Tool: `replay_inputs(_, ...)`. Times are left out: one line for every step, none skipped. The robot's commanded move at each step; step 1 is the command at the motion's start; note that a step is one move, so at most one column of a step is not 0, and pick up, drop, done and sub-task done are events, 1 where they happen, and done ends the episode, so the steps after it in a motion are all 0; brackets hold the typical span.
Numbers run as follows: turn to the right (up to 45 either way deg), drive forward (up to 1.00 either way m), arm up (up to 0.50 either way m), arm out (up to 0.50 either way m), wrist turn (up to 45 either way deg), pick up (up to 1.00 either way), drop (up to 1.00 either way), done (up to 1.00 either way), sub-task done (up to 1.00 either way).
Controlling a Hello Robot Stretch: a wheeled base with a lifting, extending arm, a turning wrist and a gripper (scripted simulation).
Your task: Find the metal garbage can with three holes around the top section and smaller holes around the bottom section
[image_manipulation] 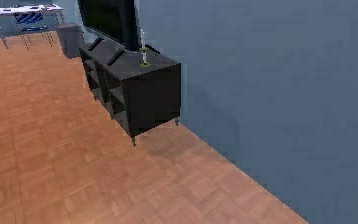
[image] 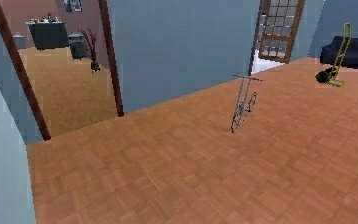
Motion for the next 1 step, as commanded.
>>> replay_inputs(-6.0, 0.00, 0.00, 0.00, 0.0, 0.00, 0.00, 0.00, 0.00)
